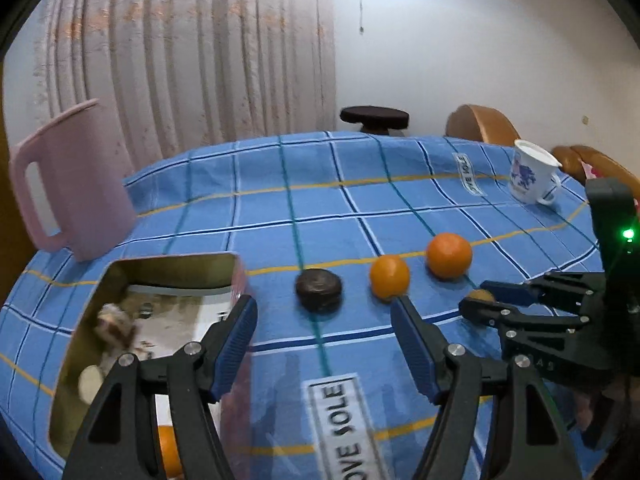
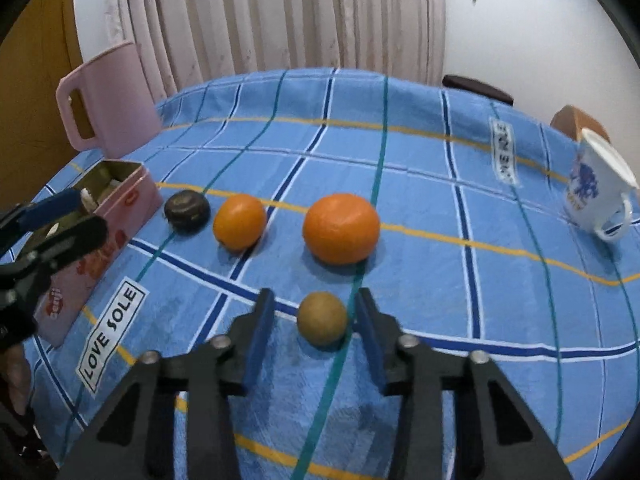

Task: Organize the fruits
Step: 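Grasp an orange with the left tool while the right tool grasps a small kiwi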

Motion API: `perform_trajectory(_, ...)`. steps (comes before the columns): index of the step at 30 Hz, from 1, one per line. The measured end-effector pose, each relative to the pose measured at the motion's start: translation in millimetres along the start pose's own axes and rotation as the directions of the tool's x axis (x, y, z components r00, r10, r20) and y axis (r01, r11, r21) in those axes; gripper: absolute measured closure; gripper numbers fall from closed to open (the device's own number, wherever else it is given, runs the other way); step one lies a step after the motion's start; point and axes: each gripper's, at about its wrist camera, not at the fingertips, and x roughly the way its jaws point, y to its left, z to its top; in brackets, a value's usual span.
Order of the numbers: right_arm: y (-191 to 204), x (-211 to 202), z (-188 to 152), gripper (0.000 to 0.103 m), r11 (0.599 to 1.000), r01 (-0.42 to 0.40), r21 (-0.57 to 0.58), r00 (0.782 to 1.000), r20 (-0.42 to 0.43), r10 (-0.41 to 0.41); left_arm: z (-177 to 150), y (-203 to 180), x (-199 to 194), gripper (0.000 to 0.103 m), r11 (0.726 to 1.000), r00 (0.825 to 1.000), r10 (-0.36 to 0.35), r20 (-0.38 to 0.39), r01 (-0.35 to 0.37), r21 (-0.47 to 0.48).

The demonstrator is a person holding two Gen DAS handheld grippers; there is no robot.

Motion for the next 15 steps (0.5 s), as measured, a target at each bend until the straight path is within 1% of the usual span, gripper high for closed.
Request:
perform_trajectory(3, -1, -5, -1, 0.074, 1.0, -0.003, 0.007, 1.0, 0.024, 0.003, 6, -11, 10, 0.032, 0.999, 0.999, -0.03, -0.013, 0.03, 0.016)
perform_trajectory(7, -6, -14, -3, 0.074, 0.998, 0.038, 0.041, 0.996, 0.074, -0.041, 14, -23, 28, 0.032, 0.997, 0.997, -0.07, -0.045, 0.071, 0.029)
perform_trajectory(8, -7, -17, -3, 0.074, 0.997, 0.052, 0.05, 0.995, 0.086, -0.056, 15, -25, 32, 0.032, 0.997, 0.996, -0.069, -0.051, 0.071, 0.031)
perform_trajectory(9, -8, -18, -3, 0.074, 0.997, 0.057, 0.055, 0.994, 0.092, -0.062, 16, -27, 37, 0.032, 0.997, 0.996, -0.064, -0.056, 0.066, 0.037)
perform_trajectory(11, -11, -21, -4, 0.074, 0.995, 0.064, 0.07, 0.992, 0.103, -0.071, 20, -31, 46, 0.032, 0.995, 0.994, -0.091, -0.065, 0.094, 0.038)
perform_trajectory(12, -12, -22, -4, 0.074, 0.995, 0.066, 0.076, 0.992, 0.106, -0.074, 22, -32, 51, 0.032, 0.995, 0.993, -0.092, -0.074, 0.095, 0.036)
perform_trajectory(13, -13, -23, -4, 0.074, 0.994, 0.069, 0.083, 0.991, 0.111, -0.078, 23, -32, 55, 0.033, 0.995, 0.993, -0.085, -0.08, 0.088, 0.038)
perform_trajectory(15, -14, -25, -4, 0.074, 0.994, 0.069, 0.09, 0.99, 0.116, -0.079, 24, -35, 63, 0.043, 0.994, 0.991, -0.093, -0.098, 0.097, 0.046)
